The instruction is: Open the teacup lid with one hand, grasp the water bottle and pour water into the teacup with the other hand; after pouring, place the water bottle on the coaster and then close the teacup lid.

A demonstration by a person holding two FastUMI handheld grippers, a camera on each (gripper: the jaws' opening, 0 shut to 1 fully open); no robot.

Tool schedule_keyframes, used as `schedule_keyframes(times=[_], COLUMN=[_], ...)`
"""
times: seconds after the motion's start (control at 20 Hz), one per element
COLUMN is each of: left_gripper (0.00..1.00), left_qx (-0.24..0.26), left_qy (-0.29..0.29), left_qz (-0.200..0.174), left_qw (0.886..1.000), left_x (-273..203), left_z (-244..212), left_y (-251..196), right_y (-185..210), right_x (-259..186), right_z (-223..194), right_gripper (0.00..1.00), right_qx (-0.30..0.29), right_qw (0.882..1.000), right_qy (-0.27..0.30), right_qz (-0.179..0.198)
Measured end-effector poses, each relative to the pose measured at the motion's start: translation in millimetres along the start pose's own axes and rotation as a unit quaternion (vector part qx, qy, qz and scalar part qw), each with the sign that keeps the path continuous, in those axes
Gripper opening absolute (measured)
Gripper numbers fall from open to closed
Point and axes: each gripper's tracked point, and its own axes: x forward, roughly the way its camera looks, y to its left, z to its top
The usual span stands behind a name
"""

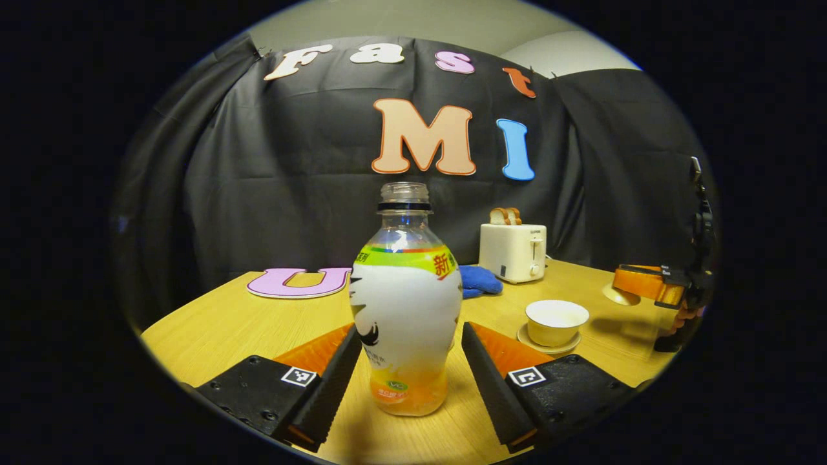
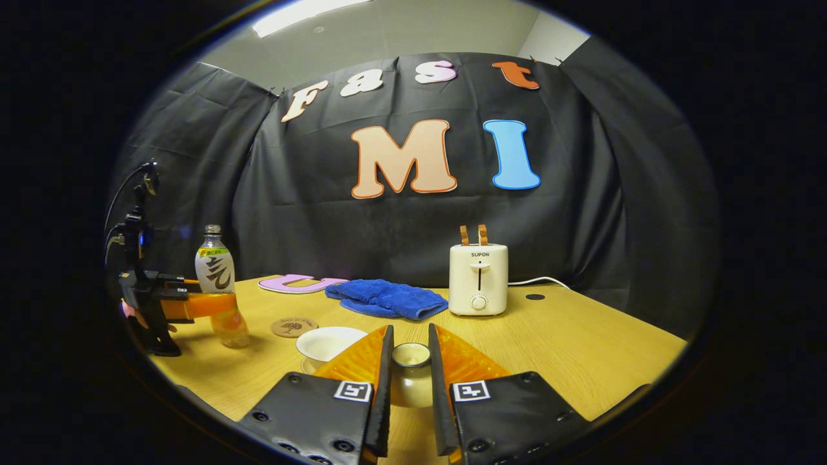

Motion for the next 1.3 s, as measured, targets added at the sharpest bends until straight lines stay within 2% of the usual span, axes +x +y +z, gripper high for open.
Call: schedule_keyframes(times=[0.2, 0.3, 0.35, 0.6, 0.75, 0.8, 0.9, 1.0, 1.15, 1.3], left_gripper=[0.92, 0.83, 0.7, 0.63, 0.59, 0.54, 0.55, 0.55, 0.55, 0.55], left_qx=[0.008, 0.009, 0.007, 0.016, 0.043, 0.058, 0.105, 0.178, 0.284, 0.393], left_qy=[0.017, 0.026, 0.026, 0.029, 0.035, 0.04, 0.036, 0.029, 0.03, 0.045], left_qz=[0.001, 0.015, 0.023, 0.042, 0.061, 0.069, 0.077, 0.082, 0.092, 0.096], left_qw=[1.0, 1.0, 0.999, 0.999, 0.997, 0.995, 0.991, 0.98, 0.954, 0.914], left_x=[11.0, 14.5, 13.9, 13.2, 14.5, 14.2, 16.1, 20.4, 30.2, 41.8], left_z=[-5.9, -7.0, -6.8, -8.0, -6.9, -6.5, 6.8, 23.8, 40.0, 41.5], left_y=[-3.3, 2.1, 4.3, 7.2, 4.0, 4.3, -1.4, -7.0, -9.4, -7.3], right_y=[0.0, -1.2, -1.7, -8.9, -20.7, -26.7, -38.0, -47.2, -55.4, -62.5], right_x=[0.6, 0.2, -0.5, -0.3, -0.6, 0.2, 0.3, 1.6, 2.3, 3.0], right_z=[-0.9, -0.4, 0.1, 0.6, 2.2, 2.9, 2.4, 2.5, 2.8, 3.2], right_gripper=[0.32, 0.31, 0.31, 0.31, 0.3, 0.3, 0.3, 0.3, 0.3, 0.3], right_qx=[0.0, 0.0, 0.0, -0.001, -0.001, -0.001, -0.001, -0.001, -0.002, -0.002], right_qw=[1.0, 1.0, 1.0, 1.0, 1.0, 1.0, 0.999, 0.999, 0.998, 0.998], right_qy=[0.0, 0.0, 0.0, 0.0, -0.001, -0.001, -0.001, -0.001, -0.002, -0.003], right_qz=[0.002, 0.0, -0.001, -0.007, -0.019, -0.026, -0.038, -0.047, -0.056, -0.063])
